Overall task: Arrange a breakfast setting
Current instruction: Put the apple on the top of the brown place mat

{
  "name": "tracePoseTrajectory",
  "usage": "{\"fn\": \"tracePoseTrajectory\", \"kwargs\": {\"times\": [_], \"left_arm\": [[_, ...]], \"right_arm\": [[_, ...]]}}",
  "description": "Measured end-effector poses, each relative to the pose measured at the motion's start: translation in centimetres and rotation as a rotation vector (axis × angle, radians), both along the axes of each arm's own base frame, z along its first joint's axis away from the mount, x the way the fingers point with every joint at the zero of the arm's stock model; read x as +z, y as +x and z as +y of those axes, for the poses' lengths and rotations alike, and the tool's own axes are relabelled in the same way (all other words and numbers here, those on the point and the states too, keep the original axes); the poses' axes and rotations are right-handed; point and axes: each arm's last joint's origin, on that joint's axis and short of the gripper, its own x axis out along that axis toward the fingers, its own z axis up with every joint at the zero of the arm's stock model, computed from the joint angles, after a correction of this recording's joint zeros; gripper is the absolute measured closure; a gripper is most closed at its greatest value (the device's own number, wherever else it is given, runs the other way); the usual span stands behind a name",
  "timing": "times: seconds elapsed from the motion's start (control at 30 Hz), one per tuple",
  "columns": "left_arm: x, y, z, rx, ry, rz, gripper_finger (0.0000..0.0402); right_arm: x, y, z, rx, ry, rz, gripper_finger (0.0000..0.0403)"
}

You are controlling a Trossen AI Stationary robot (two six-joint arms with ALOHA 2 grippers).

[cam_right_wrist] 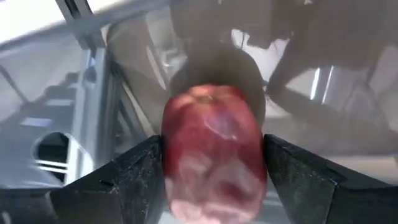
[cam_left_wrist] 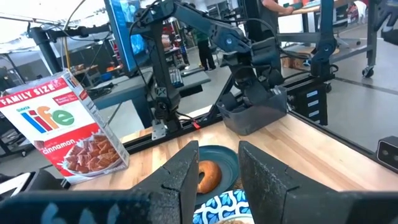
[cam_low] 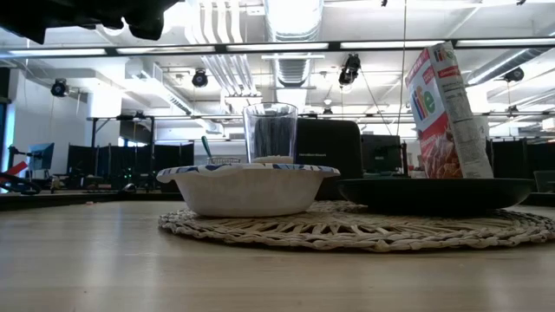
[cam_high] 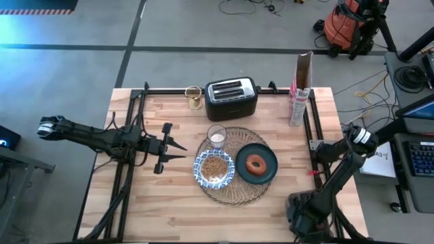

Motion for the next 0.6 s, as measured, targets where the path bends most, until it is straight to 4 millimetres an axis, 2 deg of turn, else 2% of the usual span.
{"fn": "tracePoseTrajectory", "kwargs": {"times": [0.27, 0.5, 0.6], "left_arm": [[0.1, 0.0, 0.0, 0.000, -0.011, -0.011, 0.0306], [0.1, 0.0, 0.0, 0.000, -0.011, -0.011, 0.0306], [0.1, 0.0, 0.0, 0.000, -0.011, -0.011, 0.0306]], "right_arm": [[-1.4, -0.3, 0.5, 0.085, -0.020, 0.002, 0.0151], [-0.6, -0.5, 0.3, 0.141, 0.025, -0.031, 0.0198], [0.1, -0.7, 0.1, 0.161, 0.050, -0.046, 0.0199]]}}
